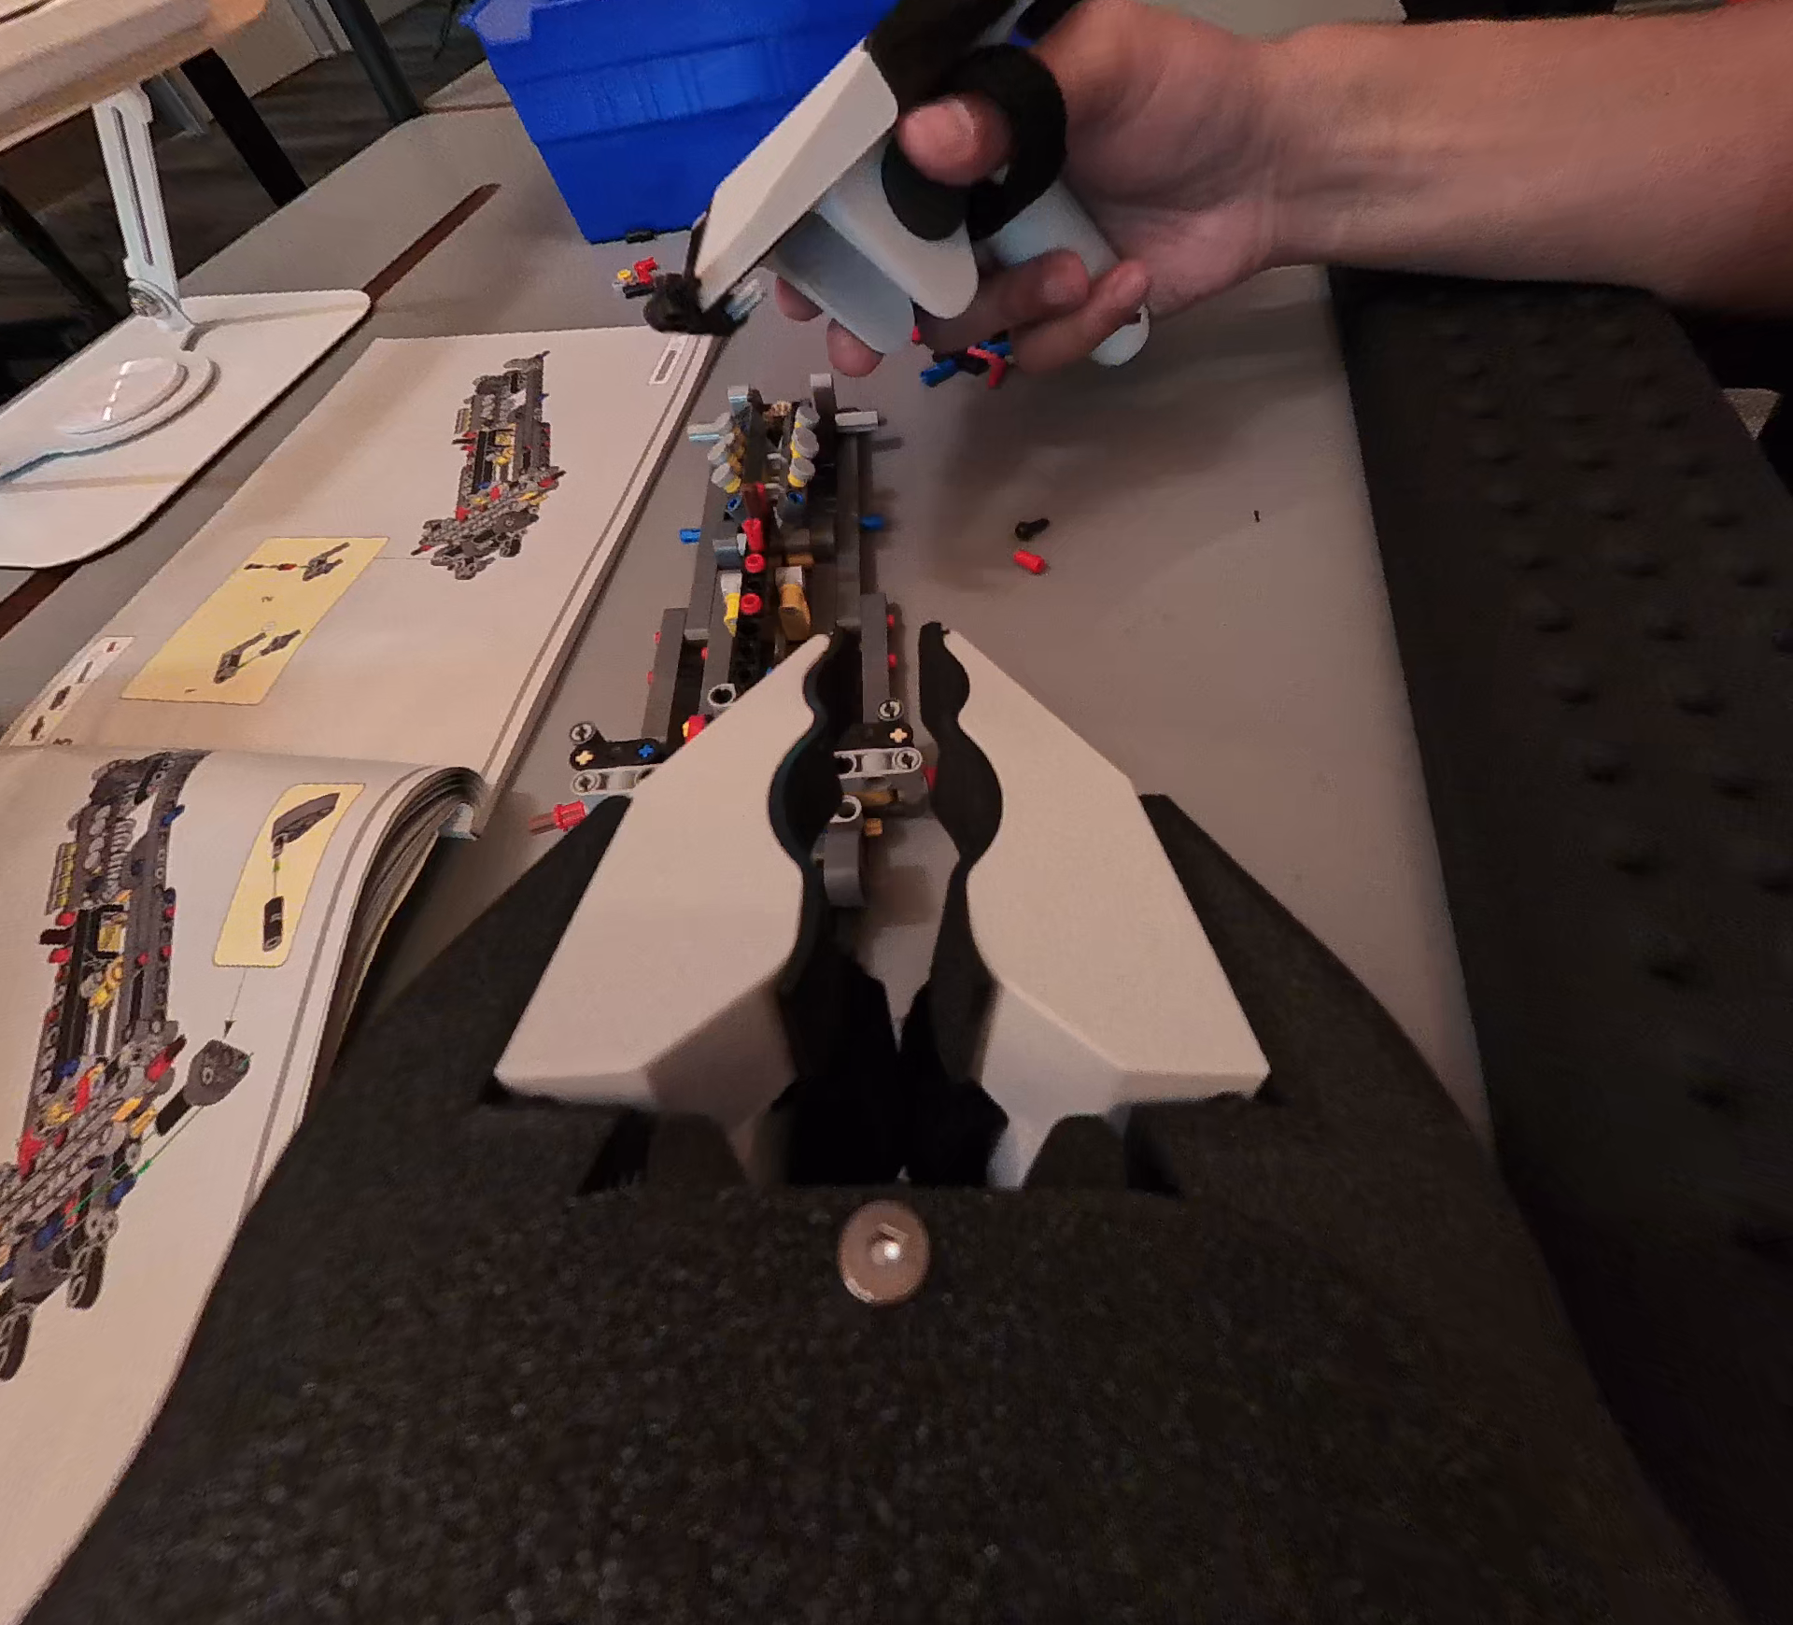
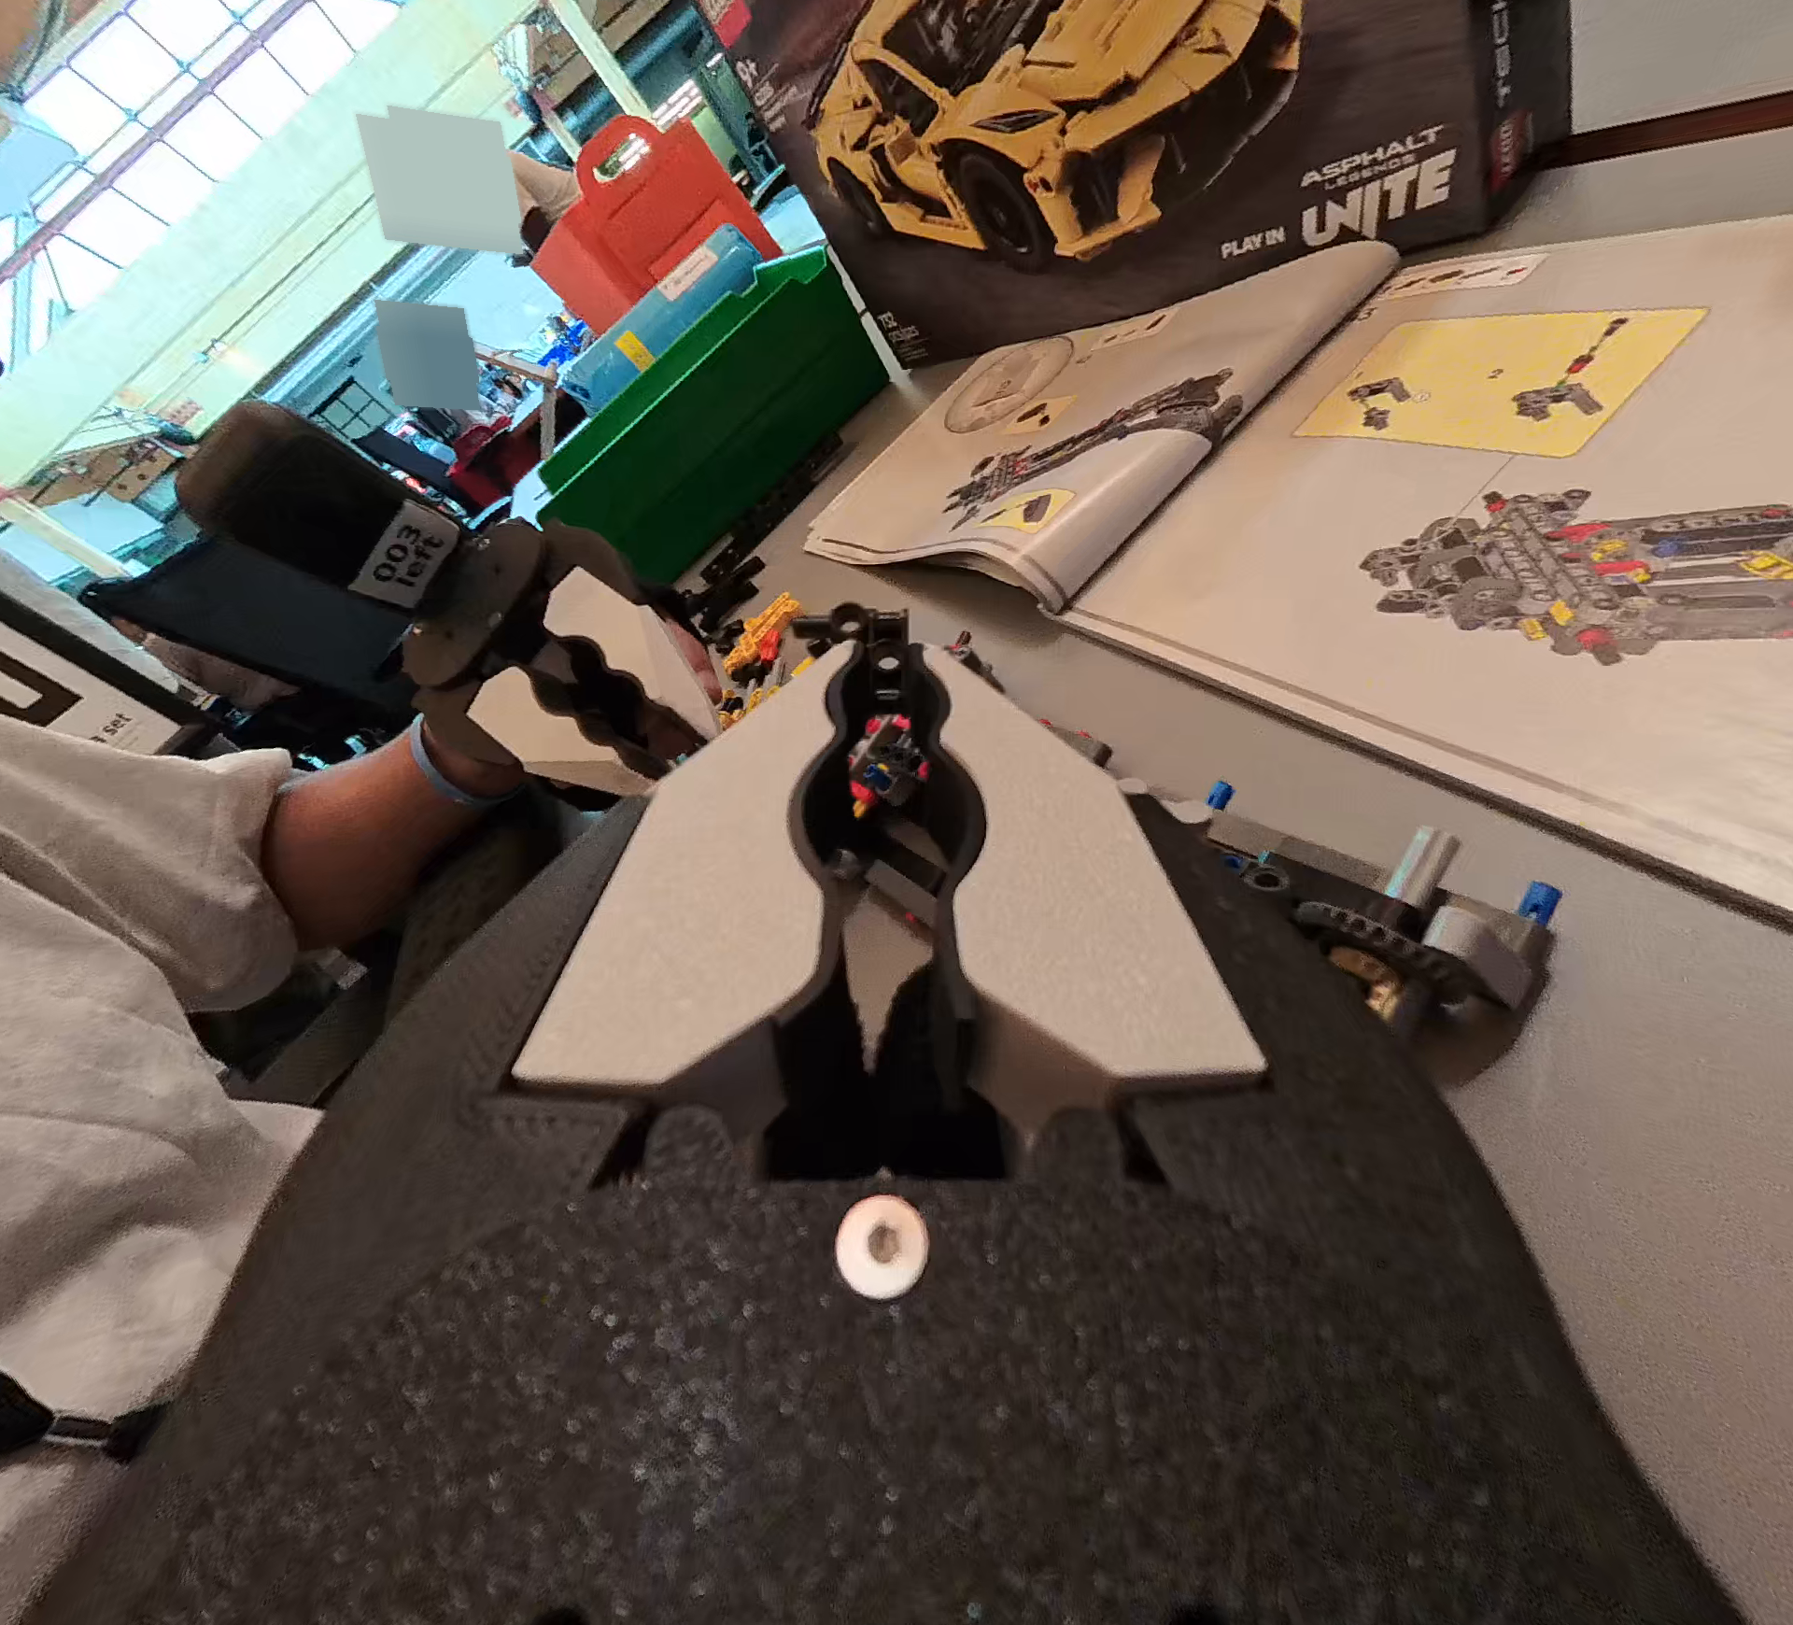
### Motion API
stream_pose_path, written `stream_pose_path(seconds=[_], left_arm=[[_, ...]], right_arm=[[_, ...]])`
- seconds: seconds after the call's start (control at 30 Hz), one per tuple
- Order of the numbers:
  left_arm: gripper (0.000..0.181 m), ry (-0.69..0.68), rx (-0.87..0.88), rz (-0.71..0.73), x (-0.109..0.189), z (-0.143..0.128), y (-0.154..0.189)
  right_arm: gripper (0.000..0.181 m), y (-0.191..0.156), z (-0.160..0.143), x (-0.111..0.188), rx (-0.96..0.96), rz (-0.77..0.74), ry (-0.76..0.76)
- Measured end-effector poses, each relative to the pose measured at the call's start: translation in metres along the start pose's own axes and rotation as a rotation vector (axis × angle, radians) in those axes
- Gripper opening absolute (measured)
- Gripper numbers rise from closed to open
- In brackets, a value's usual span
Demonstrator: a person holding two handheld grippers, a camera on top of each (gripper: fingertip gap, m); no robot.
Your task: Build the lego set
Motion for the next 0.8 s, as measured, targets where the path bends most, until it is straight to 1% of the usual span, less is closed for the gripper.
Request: stream_pose_path(seconds=[0.4,0.5,0.53,0.57,0.63,0.67,0.73,0.8], left_arm=[[0.011,-0.012,-0.004,0.017,0.000,-0.002,-0.004],[0.011,-0.008,-0.003,0.020,0.000,-0.001,-0.004],[0.011,-0.007,0.000,0.020,0.000,-0.001,-0.004],[0.011,-0.007,0.003,0.020,0.000,-0.001,-0.005],[0.012,-0.010,0.012,0.011,0.000,-0.001,-0.003],[0.014,-0.015,0.014,0.000,0.000,-0.001,-0.001],[0.017,-0.028,0.004,-0.030,-0.001,-0.002,0.006],[0.021,-0.048,-0.015,-0.045,-0.002,-0.003,0.011]], right_arm=[[0.006,-0.003,-0.004,-0.002,0.040,-0.001,-0.023],[0.006,-0.006,-0.007,-0.002,0.083,0.013,-0.050],[0.005,-0.009,-0.012,-0.002,0.131,0.027,-0.088],[0.005,-0.012,-0.023,-0.001,0.199,0.042,-0.164],[0.006,-0.027,-0.053,0.005,0.291,0.146,-0.371],[0.006,-0.033,-0.062,0.005,0.345,0.174,-0.412],[0.006,-0.041,-0.073,0.001,0.440,0.205,-0.441],[0.006,-0.051,-0.073,-0.004,0.498,0.244,-0.424]])
Point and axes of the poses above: each gripper's, where its closed fingertips meet, x back along the fingers, z out of its top, y = z × x across the jaws, the point moved 2 cm from there along x, back along the fingers, and after that the axes turned 14 degrees about y, right-handed, at the moved point
